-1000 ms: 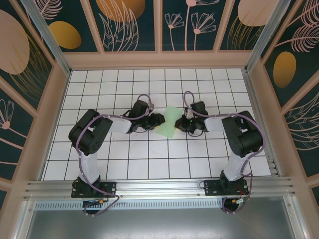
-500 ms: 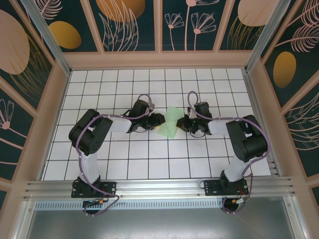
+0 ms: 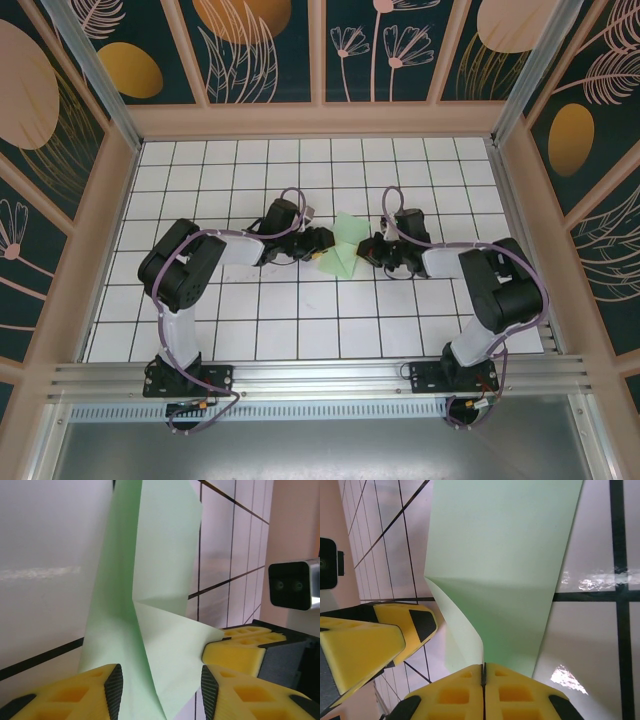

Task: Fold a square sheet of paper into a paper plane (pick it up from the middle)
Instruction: Fold the triangle a second time at the center of the table, then turn over the paper at the center of the table.

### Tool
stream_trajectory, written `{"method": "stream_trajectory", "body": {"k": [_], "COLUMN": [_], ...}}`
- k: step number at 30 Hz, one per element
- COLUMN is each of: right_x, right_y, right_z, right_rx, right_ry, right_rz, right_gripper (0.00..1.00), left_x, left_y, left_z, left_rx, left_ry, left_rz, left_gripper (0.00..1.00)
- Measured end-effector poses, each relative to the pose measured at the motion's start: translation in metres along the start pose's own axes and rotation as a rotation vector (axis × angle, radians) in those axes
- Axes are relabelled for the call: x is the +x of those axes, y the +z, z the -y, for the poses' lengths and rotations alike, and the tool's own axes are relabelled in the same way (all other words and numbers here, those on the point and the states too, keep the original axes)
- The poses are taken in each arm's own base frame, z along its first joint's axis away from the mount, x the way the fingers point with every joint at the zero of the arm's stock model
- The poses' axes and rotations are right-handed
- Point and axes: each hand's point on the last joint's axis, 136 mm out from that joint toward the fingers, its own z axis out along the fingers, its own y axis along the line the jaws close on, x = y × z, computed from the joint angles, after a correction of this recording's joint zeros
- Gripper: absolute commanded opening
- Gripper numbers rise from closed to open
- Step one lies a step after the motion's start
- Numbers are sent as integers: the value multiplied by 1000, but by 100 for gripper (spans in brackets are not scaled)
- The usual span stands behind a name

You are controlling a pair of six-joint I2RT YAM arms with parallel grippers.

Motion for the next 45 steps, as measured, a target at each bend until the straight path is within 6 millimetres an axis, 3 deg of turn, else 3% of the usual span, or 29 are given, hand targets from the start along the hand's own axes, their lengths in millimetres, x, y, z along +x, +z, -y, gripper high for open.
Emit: {"method": "stream_trajectory", "body": {"k": [10,17,25,29,31,37,42,45], "right_x": [-3,-4,-6,-8,-10,-25,-35,-38], "right_y": [-3,-4,-6,-8,-11,-33,-50,-57], "right_z": [-2,1,2,2,1,-4,-3,1], "right_rx": [-15,-14,-16,-14,-14,30,99,141], "right_ry": [0,5,12,24,28,-2,-30,-41], "right_rz": [21,26,30,37,47,138,210,239], "right_gripper": [7,7,12,25,38,64,76,80], "left_x": [-10,-13,-13,-15,-16,-20,-28,-32], "left_y": [9,19,20,19,19,20,19,9], "left_z": [15,11,18,22,22,19,14,11], "left_rx": [44,43,75,90,90,67,10,-63], "left_ry": [36,40,83,108,117,142,166,186], "left_rz": [-2,-12,-17,-9,-7,10,42,72], "left_gripper": [50,51,27,18,15,3,0,0]}}
